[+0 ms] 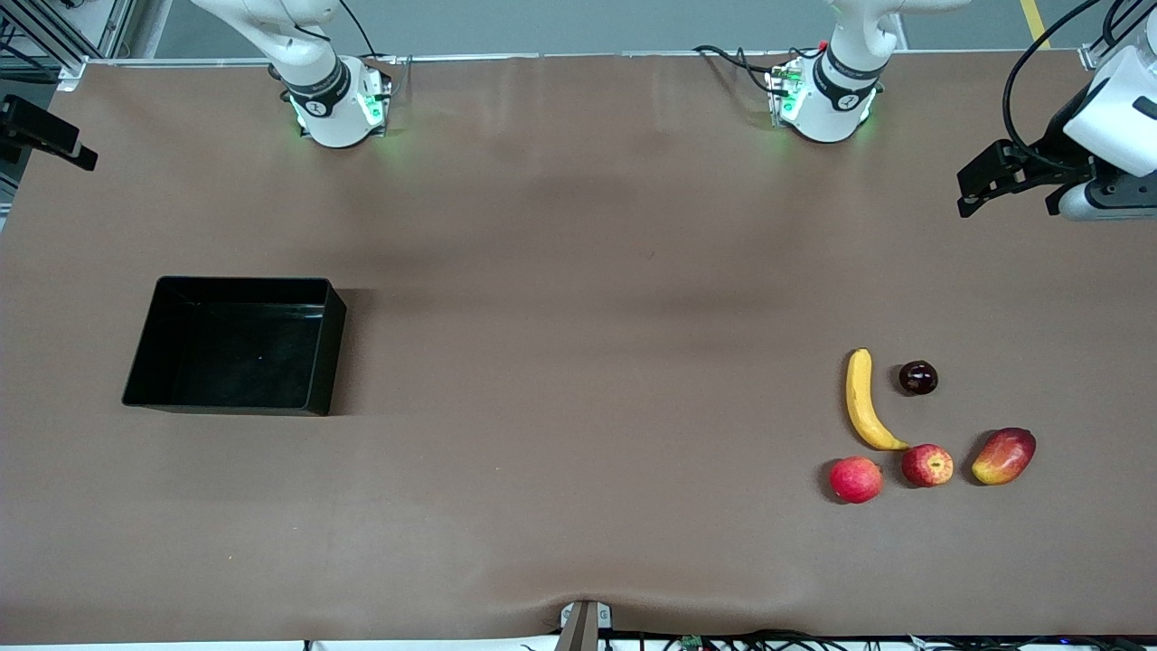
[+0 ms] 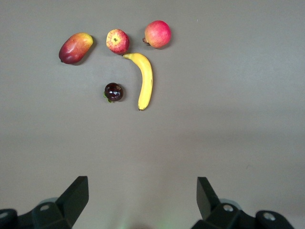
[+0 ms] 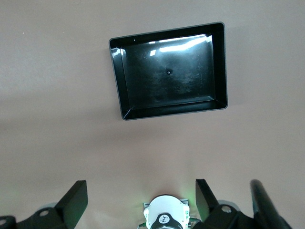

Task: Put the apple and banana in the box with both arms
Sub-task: 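Lower the left gripper over the red apple while the right gripper reaches the tray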

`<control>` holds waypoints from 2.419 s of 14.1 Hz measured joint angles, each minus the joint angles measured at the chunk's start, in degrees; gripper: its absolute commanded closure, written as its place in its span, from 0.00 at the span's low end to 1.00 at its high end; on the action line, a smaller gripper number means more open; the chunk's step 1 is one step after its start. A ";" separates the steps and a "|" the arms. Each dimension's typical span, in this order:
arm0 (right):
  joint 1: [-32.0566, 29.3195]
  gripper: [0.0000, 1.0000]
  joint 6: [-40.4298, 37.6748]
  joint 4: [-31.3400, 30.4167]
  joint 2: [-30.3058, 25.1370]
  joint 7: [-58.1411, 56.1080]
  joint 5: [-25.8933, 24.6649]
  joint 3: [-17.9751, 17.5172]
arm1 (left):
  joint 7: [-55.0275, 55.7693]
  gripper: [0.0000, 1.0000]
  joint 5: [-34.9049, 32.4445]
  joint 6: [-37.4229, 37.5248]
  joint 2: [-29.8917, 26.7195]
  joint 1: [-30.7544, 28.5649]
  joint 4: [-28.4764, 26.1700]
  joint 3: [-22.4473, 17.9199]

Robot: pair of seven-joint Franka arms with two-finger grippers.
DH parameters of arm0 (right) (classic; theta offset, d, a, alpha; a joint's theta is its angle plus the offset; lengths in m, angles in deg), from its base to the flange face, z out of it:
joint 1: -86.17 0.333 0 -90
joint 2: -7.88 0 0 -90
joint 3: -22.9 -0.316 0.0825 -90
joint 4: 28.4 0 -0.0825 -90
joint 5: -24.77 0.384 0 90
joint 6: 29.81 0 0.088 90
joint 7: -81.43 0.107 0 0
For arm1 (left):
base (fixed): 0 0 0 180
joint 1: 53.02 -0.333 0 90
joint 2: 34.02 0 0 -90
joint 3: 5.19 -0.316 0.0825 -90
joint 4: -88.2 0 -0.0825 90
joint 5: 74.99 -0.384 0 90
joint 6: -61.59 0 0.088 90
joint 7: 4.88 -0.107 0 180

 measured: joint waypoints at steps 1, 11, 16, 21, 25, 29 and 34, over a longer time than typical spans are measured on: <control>-0.01 0.00 0.00 0.00 0.00 0.00 0.00 0.00 | 0.00 0.00 0.00 0.00 0.00 0.00 0.00 0.00; -0.42 0.00 0.17 0.45 1.73 0.00 -0.04 0.02 | 0.00 0.00 0.00 -0.05 1.35 -0.05 -0.17 -0.10; -4.19 0.00 0.03 0.44 5.59 -4.24 -0.62 0.30 | -0.45 0.00 0.00 -5.98 7.23 -0.18 -0.78 -0.23; -8.18 0.00 1.20 -0.82 11.94 -8.04 -0.89 0.43 | -6.18 0.00 -3.27 -15.99 16.00 -0.76 -1.16 -0.54; -10.91 0.00 16.46 -4.76 18.18 -15.68 -0.92 0.48 | -11.79 0.00 -4.01 -24.62 22.53 -2.63 -1.12 -0.62; -14.29 0.00 33.81 -15.88 20.13 -25.23 -0.93 0.66 | -21.78 0.00 -4.01 -32.42 28.53 -5.56 -0.96 -0.69; -18.48 0.15 44.09 -22.25 24.79 -32.02 -0.96 0.78 | -27.24 0.00 -4.01 -37.53 34.75 -7.38 2.39 -0.74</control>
